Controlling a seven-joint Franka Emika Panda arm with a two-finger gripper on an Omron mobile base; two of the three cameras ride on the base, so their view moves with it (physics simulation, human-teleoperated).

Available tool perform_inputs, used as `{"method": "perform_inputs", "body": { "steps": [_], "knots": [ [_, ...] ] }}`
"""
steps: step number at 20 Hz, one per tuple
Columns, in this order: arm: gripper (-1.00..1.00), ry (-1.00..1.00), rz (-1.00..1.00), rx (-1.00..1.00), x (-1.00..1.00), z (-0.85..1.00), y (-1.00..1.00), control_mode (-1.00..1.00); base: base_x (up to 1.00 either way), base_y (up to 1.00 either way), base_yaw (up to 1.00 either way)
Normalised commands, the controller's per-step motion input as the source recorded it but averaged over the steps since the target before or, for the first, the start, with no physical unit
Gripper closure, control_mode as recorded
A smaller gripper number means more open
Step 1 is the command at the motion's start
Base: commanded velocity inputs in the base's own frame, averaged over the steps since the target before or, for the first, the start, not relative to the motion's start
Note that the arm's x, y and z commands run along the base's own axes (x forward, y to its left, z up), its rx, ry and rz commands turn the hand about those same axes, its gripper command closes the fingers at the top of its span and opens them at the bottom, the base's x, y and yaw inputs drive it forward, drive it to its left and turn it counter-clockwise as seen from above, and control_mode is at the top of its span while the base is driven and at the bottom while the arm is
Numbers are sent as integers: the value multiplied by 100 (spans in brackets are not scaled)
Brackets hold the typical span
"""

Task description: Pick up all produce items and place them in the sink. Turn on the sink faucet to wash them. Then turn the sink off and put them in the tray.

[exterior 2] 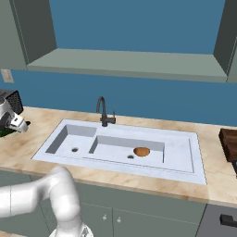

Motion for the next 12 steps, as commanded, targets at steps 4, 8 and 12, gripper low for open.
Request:
{"method": "perform_inputs", "body": {
  "steps": [4, 8, 12],
  "knots": [
    [100, -2, -4, 11, -5, 29, -74, -100, 0, 0, 0],
    [100, 0, -10, 12, -8, 18, -80, -100, 0, 0, 0],
    [100, 0, -15, 11, -16, 8, -78, -100, 0, 0, 0]
  ]
}}
